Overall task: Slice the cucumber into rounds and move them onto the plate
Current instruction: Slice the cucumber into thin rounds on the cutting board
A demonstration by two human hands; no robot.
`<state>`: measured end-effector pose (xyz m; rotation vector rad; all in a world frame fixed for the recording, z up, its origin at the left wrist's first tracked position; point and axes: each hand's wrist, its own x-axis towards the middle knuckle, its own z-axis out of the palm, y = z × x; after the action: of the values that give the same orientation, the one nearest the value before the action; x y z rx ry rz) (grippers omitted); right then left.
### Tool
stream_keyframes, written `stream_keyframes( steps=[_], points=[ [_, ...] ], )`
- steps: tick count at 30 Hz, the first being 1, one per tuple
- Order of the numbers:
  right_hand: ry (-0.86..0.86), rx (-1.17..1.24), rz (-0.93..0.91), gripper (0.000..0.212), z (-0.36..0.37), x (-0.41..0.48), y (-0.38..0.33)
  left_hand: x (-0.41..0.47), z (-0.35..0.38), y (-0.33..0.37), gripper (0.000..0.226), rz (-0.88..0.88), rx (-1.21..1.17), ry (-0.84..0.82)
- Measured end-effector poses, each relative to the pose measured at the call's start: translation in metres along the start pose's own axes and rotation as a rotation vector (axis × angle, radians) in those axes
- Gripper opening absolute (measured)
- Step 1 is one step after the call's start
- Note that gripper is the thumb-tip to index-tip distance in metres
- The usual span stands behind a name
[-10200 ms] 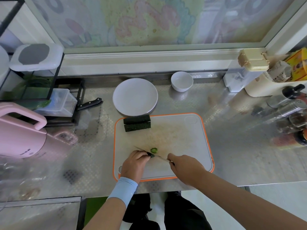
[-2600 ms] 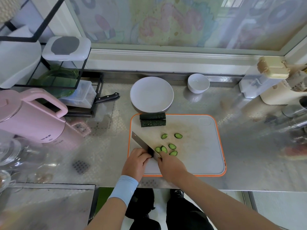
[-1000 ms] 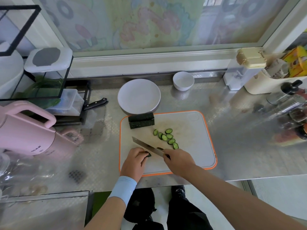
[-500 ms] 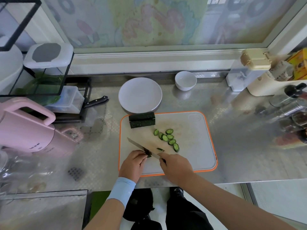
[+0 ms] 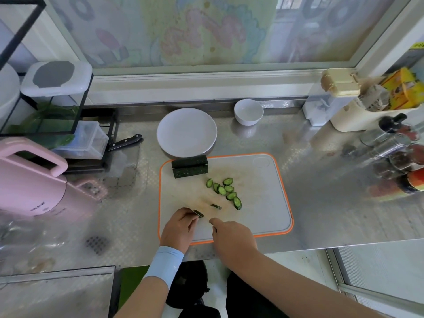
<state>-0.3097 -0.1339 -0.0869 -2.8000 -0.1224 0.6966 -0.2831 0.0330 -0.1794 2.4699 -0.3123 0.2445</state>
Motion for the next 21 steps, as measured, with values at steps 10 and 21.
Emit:
stream_keyframes(
  steps=[10,21],
  points=[
    [0.011,-0.03,-0.012,0.035,-0.005,0.004,0.002,0.001,-0.002,-0.001,0.028,-0.007,-0.04,-0.011],
    [-0.064,0.006,0.006,0.009,-0.007,0.019,0.0,0.0,-0.003,0.002,0.026,-0.052,-0.106,0.004]
  ],
)
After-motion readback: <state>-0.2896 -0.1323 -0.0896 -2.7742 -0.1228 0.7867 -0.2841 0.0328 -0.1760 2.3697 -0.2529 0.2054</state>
